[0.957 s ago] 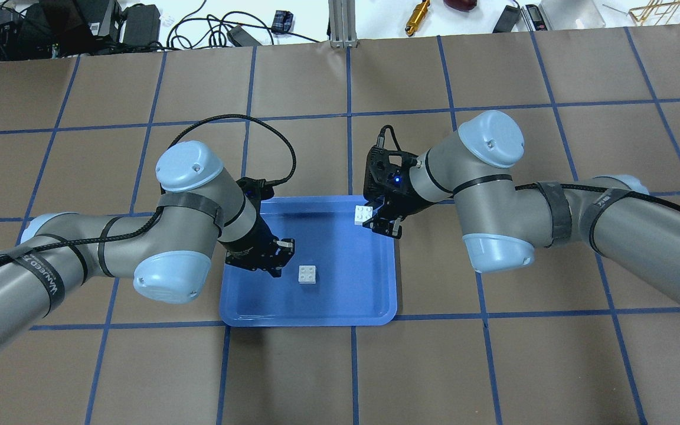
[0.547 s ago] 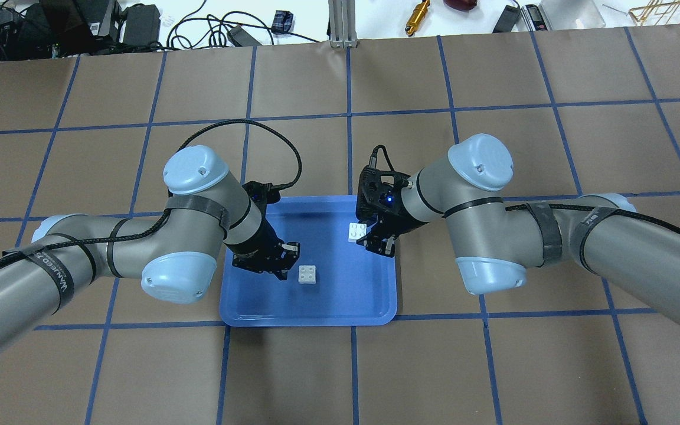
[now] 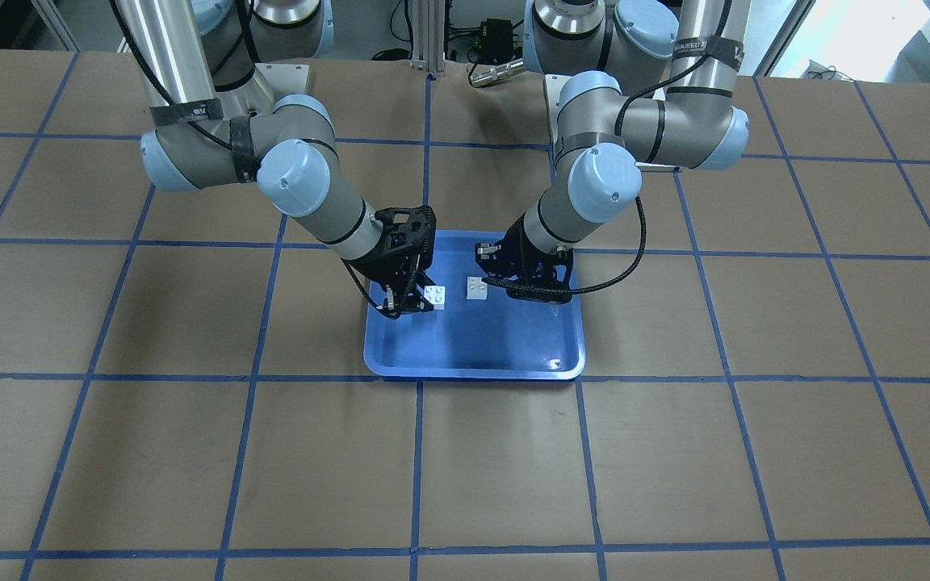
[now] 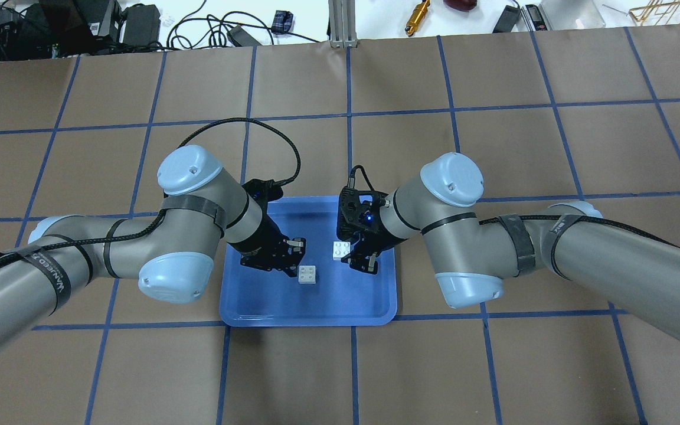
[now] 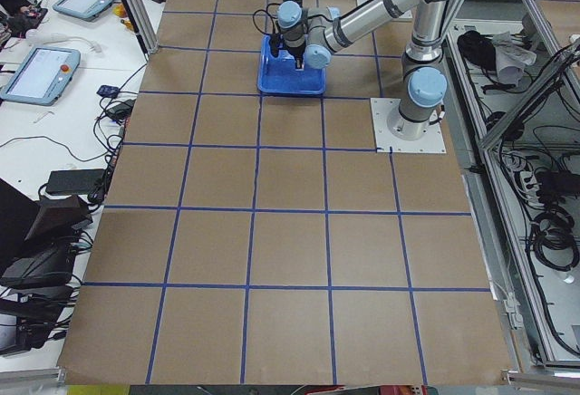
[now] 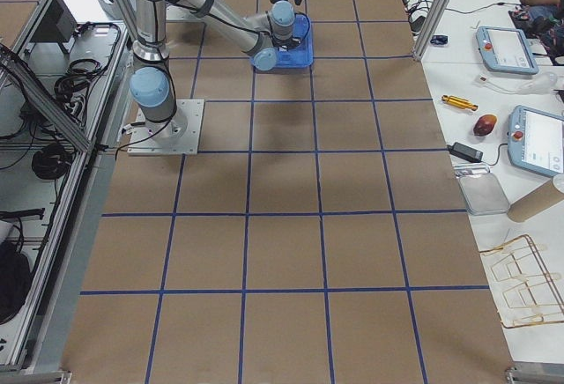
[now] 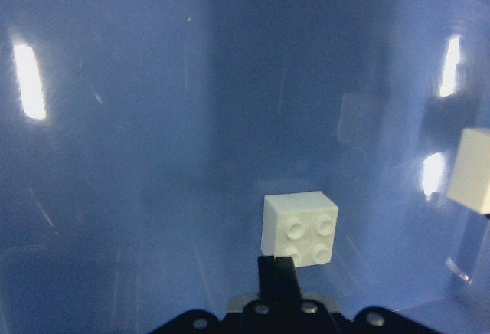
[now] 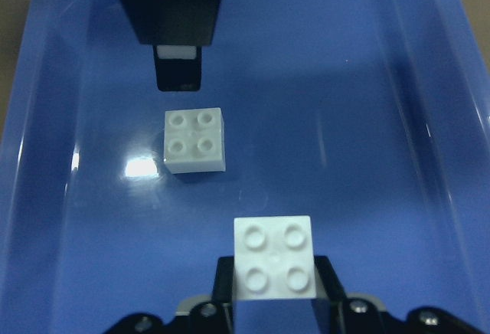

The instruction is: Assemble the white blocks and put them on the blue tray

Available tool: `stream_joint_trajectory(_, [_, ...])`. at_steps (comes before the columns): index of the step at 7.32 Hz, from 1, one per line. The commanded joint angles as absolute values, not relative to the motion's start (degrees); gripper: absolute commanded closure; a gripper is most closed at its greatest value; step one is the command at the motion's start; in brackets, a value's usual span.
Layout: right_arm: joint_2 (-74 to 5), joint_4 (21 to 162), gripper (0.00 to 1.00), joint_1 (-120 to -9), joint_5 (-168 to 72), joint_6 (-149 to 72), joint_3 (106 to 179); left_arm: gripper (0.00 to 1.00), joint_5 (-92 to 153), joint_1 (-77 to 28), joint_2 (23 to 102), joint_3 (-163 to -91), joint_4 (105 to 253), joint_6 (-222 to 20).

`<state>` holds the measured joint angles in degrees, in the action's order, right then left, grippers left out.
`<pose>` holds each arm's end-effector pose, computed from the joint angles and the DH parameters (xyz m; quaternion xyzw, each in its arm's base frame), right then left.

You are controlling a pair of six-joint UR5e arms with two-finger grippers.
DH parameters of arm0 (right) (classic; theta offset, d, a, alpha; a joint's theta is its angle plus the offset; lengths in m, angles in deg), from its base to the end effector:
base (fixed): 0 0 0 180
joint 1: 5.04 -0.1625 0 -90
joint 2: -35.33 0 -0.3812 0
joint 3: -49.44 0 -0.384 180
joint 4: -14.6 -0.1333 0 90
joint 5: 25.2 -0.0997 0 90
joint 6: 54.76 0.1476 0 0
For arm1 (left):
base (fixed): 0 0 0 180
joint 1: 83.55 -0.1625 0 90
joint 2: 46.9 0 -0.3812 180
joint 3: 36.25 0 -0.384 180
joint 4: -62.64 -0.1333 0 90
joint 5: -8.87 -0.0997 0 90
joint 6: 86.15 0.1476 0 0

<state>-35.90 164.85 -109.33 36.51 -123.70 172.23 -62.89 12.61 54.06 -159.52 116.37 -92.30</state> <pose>0.3153 -0.4146 0.1092 -0.6560 0.7106 -0.1771 0.1828 -0.2243 -0.4052 0.1163 0.0109 -0.9850 -0.0851 0.1499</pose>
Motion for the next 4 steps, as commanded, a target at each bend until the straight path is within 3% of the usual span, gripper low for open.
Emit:
stream_joint_trajectory(1, [-34.99, 165.94, 1.0, -110.42, 36.5, -122.87, 172.22, 1.0, -62.94, 12.43, 53.91, -159.65, 116.43, -92.3])
stream_joint_trajectory(4, [-33.05, 167.26, 1.0, -110.77, 36.41, -122.87, 172.22, 1.0, -62.94, 12.43, 53.65, -161.14, 116.34, -92.21])
